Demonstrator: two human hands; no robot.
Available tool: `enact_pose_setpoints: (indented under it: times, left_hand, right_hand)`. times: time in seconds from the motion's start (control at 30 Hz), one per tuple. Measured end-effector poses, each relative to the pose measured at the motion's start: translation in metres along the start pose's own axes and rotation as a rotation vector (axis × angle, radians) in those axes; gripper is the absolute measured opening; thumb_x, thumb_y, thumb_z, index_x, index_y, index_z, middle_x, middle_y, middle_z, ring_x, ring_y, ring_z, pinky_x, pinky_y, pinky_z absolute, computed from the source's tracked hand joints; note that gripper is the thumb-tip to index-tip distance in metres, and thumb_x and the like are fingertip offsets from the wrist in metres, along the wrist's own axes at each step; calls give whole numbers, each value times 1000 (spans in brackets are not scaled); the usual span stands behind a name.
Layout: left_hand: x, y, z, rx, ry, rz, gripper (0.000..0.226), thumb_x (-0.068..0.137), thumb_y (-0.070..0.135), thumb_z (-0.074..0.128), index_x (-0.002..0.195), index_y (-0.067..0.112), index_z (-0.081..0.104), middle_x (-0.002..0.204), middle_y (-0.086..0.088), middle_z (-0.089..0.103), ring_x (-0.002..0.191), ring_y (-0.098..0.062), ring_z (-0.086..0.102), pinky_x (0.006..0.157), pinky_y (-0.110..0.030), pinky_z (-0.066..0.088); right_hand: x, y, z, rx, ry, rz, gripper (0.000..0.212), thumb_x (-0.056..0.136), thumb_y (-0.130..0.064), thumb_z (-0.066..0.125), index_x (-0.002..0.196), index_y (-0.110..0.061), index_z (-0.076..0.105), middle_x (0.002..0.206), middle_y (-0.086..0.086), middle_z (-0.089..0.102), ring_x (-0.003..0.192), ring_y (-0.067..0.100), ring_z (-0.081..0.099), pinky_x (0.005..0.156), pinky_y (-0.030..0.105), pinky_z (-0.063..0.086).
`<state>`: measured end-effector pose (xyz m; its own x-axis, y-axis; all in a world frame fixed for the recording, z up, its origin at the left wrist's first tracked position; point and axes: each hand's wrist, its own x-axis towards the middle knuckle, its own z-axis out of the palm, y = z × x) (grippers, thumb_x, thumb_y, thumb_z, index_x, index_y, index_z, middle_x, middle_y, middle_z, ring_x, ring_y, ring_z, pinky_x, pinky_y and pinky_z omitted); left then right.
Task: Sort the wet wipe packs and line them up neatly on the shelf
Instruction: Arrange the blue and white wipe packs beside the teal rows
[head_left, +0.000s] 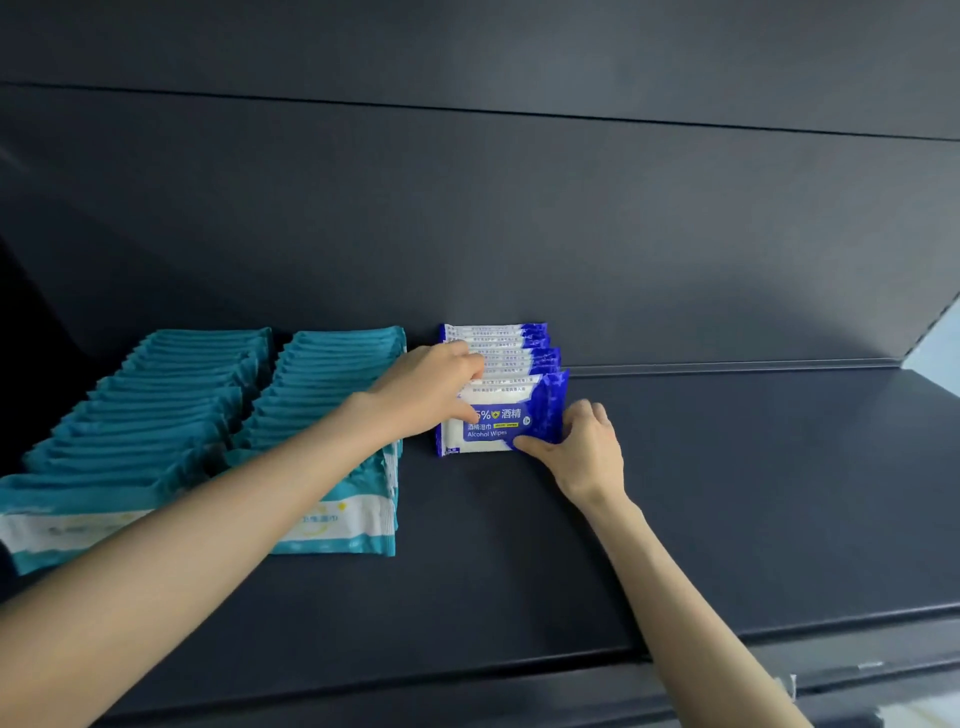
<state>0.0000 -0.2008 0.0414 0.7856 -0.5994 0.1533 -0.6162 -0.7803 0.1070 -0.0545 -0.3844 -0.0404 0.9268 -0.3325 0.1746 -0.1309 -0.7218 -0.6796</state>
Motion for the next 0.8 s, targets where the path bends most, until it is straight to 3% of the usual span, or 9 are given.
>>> enact_pose_setpoints:
  times: [0.07, 0.17, 0.3, 0.43, 0.57, 0.67, 0.8]
  left_hand:
    - [0, 1, -3, 129, 12, 48, 43, 83, 45, 66, 110, 13, 54, 108, 0, 54, 98, -23, 56, 72, -30, 36]
    - [4, 1, 0, 311, 45, 120, 48, 84, 57, 56, 107, 15, 53, 108, 0, 57, 104, -21, 54, 81, -30, 35]
    - [6, -1, 3, 271, 63, 102, 50, 82, 57, 60, 110, 16, 54, 113, 1, 55, 108, -18, 50, 85, -29, 33]
    - [3, -2, 3, 277, 77, 62, 58, 81, 54, 63, 120, 14, 50, 124, -1, 46, 115, -19, 42, 90, -31, 33]
    - [4, 0, 6, 308, -19, 28, 67, 89, 52, 53, 138, 9, 36, 146, -5, 37, 133, -21, 35, 104, -36, 34]
    - [5, 3, 6, 350, -92, 21, 69, 95, 46, 45, 146, 4, 24, 155, -10, 24, 142, -22, 23, 110, -38, 30]
    - [9, 5, 8, 324, -147, -6, 66, 98, 39, 44, 145, 0, 20, 154, -13, 20, 143, -21, 18, 108, -42, 36]
  right_hand:
    - [1, -1, 0, 59, 24, -29, 56, 69, -35, 83, 104, -13, 45, 108, -2, 46, 100, 21, 51, 74, 33, 43]
    - [3, -5, -5, 141, 10, -71, 71, 70, -25, 83, 127, -14, 41, 125, -2, 49, 111, 18, 51, 84, 31, 43]
    - [6, -4, -8, 120, -2, -71, 64, 72, -26, 81, 122, -15, 43, 121, -2, 52, 105, 18, 54, 77, 29, 40]
    - [8, -2, -8, 51, 23, -108, 75, 72, -31, 81, 132, -17, 37, 128, -3, 46, 117, 20, 48, 82, 34, 43]
    - [12, -4, -12, -91, -1, -273, 98, 79, -30, 76, 151, -23, 11, 151, -1, 25, 130, 22, 31, 101, 36, 37]
    - [18, -4, -11, -250, -46, -367, 89, 85, -36, 69, 152, -24, 11, 159, 0, 8, 137, 26, 22, 110, 36, 27]
    - [25, -2, -13, -316, -109, -370, 85, 87, -44, 62, 152, -27, 10, 160, 1, -2, 142, 27, 12, 111, 39, 23]
